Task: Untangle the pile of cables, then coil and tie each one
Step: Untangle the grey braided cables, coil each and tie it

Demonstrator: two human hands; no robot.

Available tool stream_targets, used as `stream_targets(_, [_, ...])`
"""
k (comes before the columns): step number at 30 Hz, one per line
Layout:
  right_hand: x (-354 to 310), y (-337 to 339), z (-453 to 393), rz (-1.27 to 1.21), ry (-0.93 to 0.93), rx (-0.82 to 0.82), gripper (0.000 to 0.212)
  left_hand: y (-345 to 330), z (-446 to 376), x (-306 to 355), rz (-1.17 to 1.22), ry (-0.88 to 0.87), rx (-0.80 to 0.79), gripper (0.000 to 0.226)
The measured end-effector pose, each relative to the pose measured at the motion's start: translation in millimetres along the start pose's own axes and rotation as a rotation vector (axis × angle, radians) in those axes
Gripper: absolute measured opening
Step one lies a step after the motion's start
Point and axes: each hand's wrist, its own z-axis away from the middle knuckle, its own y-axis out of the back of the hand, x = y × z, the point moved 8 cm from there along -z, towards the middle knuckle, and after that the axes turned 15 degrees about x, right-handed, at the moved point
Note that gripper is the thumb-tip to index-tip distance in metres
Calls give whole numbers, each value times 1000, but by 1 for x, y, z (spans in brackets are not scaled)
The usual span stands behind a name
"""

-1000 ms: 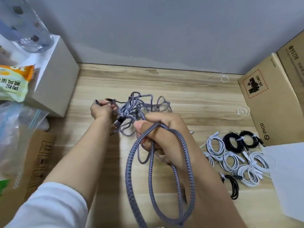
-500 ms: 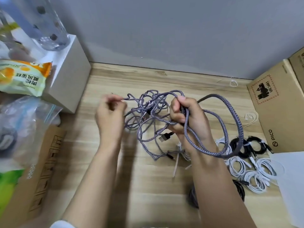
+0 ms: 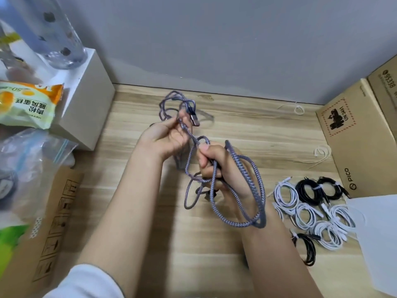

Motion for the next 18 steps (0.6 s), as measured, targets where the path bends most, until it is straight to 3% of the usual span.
stream_targets(5, [-12, 0, 7, 105, 81, -55, 33, 4, -18, -7, -185, -160, 80, 44])
stream_targets(7, [-14, -4, 11, 138, 96, -113, 36, 3, -18, -2, -264, -241, 61, 42])
stream_targets(10, [-15, -2, 14, 142, 74, -143, 35, 1, -16, 10, -144, -245, 21, 29])
stream_targets(15, [-2, 17, 0, 167, 36, 59, 39, 0, -6, 28, -116, -369, -21, 18])
stream_targets(18, [4, 24, -11, 287, 116, 151, 22, 1, -2, 32, -190, -508, 8, 17])
